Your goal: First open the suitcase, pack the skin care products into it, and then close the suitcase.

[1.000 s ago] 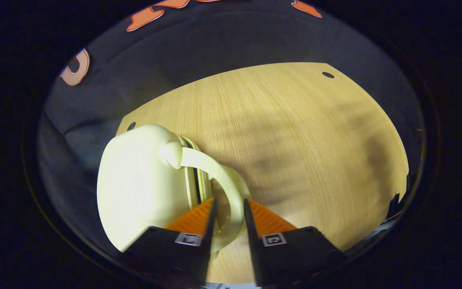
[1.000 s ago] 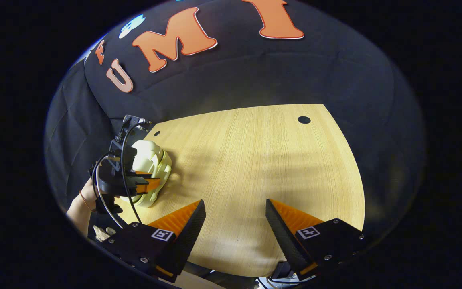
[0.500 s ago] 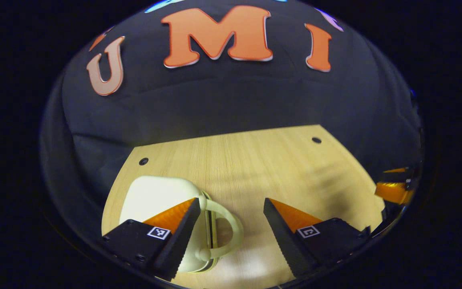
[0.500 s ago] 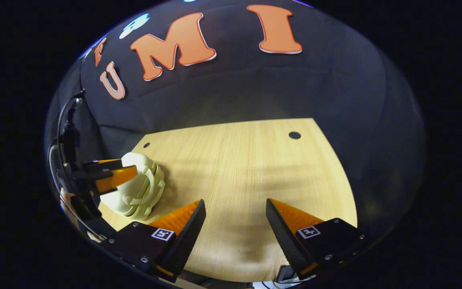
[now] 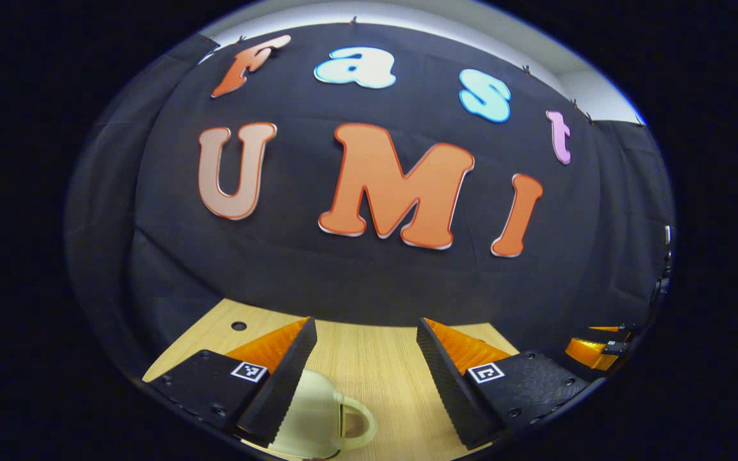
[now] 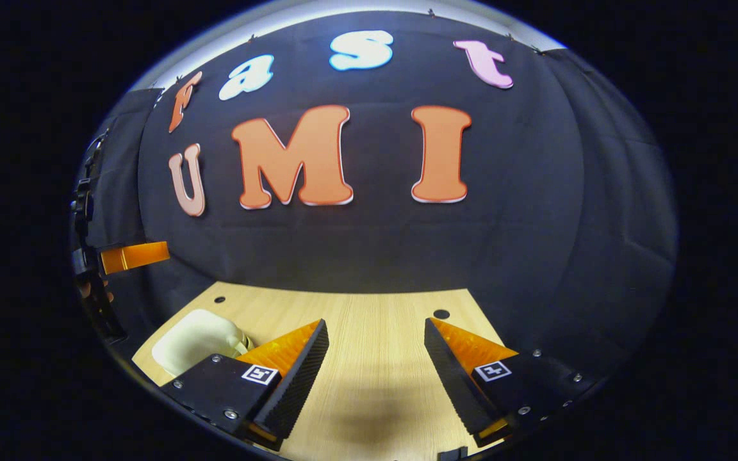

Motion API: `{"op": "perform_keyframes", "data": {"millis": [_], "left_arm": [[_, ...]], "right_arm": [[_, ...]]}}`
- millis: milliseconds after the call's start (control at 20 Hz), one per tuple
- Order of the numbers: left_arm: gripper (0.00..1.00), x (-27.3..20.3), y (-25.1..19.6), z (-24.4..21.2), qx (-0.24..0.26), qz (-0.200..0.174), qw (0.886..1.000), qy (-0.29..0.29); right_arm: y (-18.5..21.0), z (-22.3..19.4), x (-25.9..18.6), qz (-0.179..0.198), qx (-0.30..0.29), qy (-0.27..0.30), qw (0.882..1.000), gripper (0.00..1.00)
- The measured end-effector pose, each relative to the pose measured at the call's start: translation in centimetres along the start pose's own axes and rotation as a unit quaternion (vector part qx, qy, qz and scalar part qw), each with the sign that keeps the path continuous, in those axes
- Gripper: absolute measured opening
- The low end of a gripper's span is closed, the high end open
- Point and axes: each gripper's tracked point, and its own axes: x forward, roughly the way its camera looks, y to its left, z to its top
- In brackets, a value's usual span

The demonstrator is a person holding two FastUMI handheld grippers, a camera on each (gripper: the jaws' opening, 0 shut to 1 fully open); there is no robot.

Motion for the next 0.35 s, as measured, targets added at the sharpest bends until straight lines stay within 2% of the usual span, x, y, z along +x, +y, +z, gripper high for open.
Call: {"op": "perform_keyframes", "data": {"millis": [100,250,350], "left_arm": [[0.98,0.1,-0.1,0.5,-0.004,-0.003,0.999,-0.032],[0.97,0.1,-0.1,0.5,-0.007,-0.012,0.999,-0.041],[0.97,-0.1,-0.3,0.9,-0.008,-0.021,0.999,-0.043]], "right_arm": [[0.5,0.8,-1.7,-0.006,0.009,-0.022,1.000,0.96],[1.0,0.9,-3.3,-0.021,0.001,-0.043,0.999,0.95],[1.5,0.0,-4.7,-0.023,-0.003,-0.037,0.999,0.95]]}}
